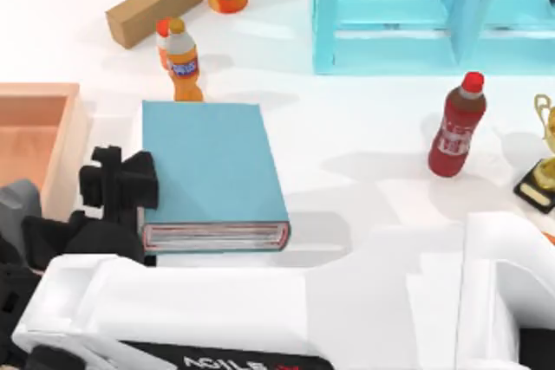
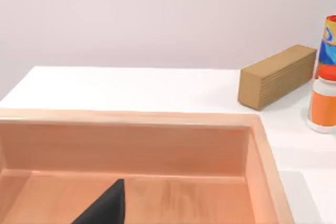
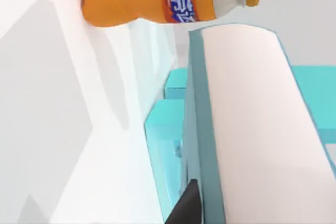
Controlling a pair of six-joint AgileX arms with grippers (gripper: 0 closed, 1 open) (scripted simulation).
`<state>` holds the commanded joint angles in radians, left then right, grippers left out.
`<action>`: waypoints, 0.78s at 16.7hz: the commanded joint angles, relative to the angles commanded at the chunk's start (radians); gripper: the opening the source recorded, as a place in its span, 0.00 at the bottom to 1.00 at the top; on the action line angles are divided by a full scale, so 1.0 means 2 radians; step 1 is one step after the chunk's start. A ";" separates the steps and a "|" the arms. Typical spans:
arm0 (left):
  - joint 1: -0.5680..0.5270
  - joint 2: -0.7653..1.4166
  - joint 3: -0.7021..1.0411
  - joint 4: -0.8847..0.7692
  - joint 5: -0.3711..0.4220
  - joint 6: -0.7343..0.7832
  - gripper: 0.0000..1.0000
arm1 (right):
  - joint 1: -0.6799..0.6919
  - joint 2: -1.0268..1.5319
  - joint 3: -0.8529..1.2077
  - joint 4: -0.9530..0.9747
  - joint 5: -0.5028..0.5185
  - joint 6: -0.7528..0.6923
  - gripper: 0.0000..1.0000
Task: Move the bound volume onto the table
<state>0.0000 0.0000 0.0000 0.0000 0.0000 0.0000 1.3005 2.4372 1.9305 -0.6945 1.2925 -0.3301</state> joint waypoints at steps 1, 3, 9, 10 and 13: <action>0.000 0.000 0.000 0.000 0.000 0.000 1.00 | 0.000 0.000 0.000 0.000 0.000 0.000 0.15; 0.000 0.000 0.000 0.000 0.000 0.000 1.00 | 0.000 0.000 0.000 0.000 0.000 0.000 0.30; 0.000 0.000 0.000 0.000 0.000 0.000 1.00 | 0.000 0.000 0.000 0.000 0.000 0.000 0.75; 0.000 0.000 0.000 0.000 0.000 0.000 1.00 | 0.000 0.000 0.000 0.000 0.000 0.000 0.83; 0.000 0.000 0.000 0.000 0.000 0.000 1.00 | 0.000 0.000 0.000 0.000 0.000 0.000 1.00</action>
<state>0.0000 0.0000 0.0000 0.0000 0.0000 0.0000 1.3005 2.4372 1.9305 -0.6945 1.2925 -0.3301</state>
